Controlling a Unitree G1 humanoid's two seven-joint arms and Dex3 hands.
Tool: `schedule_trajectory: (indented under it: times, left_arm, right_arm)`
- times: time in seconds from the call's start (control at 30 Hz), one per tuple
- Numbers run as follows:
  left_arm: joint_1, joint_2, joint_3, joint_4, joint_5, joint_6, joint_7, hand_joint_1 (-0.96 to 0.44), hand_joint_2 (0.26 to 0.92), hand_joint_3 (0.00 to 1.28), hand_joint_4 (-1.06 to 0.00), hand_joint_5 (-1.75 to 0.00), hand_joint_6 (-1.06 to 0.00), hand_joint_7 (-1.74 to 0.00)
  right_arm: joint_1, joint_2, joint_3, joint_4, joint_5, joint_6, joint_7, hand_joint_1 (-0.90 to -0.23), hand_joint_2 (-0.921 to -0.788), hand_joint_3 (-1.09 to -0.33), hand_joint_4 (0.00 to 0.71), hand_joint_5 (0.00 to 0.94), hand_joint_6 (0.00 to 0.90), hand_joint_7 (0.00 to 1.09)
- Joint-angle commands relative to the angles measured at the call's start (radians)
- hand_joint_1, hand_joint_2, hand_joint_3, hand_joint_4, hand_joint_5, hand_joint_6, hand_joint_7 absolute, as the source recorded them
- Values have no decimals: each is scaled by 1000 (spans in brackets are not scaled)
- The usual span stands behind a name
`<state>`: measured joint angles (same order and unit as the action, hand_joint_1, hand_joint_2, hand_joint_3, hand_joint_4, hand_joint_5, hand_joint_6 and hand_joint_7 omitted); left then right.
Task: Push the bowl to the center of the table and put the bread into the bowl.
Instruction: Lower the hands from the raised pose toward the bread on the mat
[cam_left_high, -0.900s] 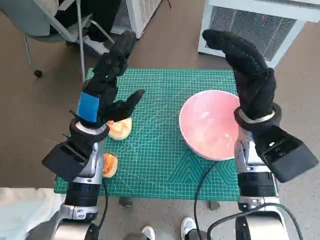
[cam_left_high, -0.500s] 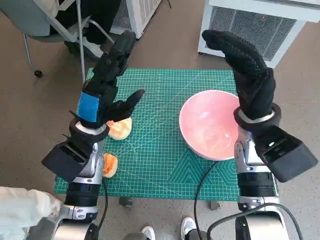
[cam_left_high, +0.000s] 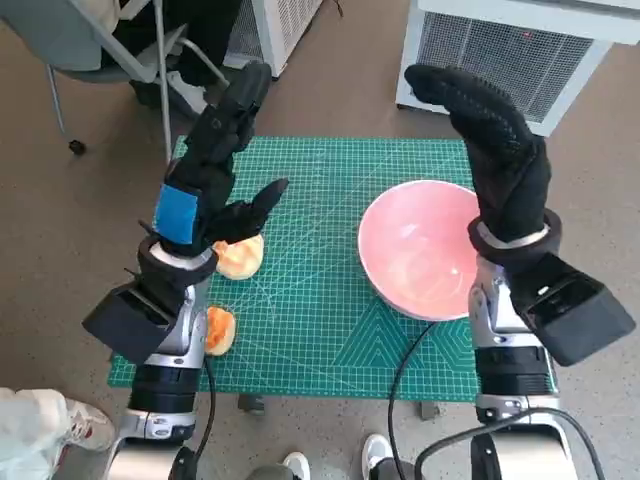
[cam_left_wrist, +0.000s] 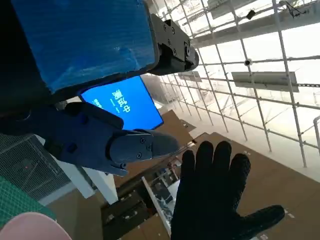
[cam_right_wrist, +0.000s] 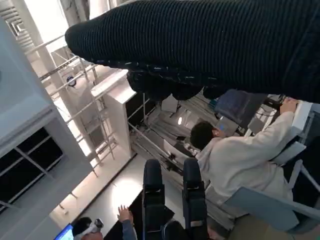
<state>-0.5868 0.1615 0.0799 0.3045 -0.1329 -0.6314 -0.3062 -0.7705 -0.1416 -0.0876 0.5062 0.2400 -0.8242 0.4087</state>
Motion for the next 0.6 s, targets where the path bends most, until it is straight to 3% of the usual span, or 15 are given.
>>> schedule_trajectory:
  times: [0.03, 0.17, 0.3, 0.6]
  left_arm:
    - [16, 7, 3, -3, -13, 1, -6, -463, 921, 333, -246, -1, -325, -7]
    - [23, 7, 6, -6, -16, 2, -6, -465, 921, 333, -246, -1, -326, -7]
    - [26, 10, 11, -3, -19, 2, -6, -475, 921, 331, -249, -3, -327, -7]
    - [34, 14, 19, -2, -27, 6, -1, -476, 921, 330, -249, -2, -333, -10]
  right_arm:
    - [45, -30, -26, -22, 23, 14, 11, -557, -921, -841, 251, 9, -1, 597]
    - [73, -58, -67, -21, 28, 5, -4, -547, -921, -889, 221, 15, -1, 566]
    - [102, -88, -127, 42, 8, -24, -52, -547, -921, -888, 215, 24, -1, 559]
    - [135, -129, -228, 248, -72, -74, -227, -532, -921, -879, 216, 30, -1, 539]
